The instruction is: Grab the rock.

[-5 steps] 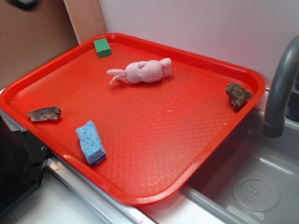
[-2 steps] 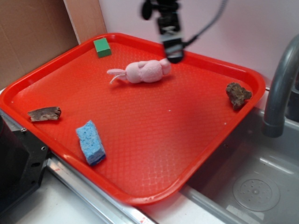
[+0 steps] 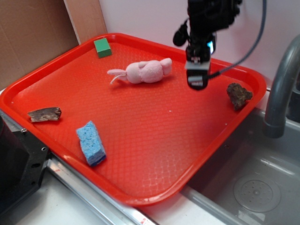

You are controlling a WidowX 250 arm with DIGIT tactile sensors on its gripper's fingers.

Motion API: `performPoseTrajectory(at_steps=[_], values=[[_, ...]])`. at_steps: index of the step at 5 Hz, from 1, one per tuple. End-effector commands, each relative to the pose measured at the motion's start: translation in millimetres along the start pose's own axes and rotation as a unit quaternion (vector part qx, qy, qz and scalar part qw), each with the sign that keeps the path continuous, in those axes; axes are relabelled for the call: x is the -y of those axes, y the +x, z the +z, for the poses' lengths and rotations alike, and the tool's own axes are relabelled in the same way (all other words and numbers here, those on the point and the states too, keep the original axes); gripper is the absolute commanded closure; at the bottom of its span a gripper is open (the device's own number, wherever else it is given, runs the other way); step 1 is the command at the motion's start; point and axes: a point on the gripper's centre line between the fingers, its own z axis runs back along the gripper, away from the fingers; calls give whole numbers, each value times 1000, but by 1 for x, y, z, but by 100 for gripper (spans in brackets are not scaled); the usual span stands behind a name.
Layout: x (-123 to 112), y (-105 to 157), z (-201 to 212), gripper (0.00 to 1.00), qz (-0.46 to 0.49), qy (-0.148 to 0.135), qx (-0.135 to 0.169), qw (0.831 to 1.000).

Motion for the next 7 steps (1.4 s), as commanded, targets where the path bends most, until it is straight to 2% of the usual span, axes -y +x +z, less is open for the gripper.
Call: performPoseTrajectory(at_steps=[1,2,3,4,5,6,7], values=[[14,14,16,0,-15,16,24,999],[14,14,16,0,-15,16,24,999],[20,29,-3,0,16,18,40,999],[21,45,-11,0,30,18,38,999],[20,63,-22,0,33,8,14,999],[22,69,-28,0,30,9,-4,1000],[25,66,-34,83,25,7,-26,999]])
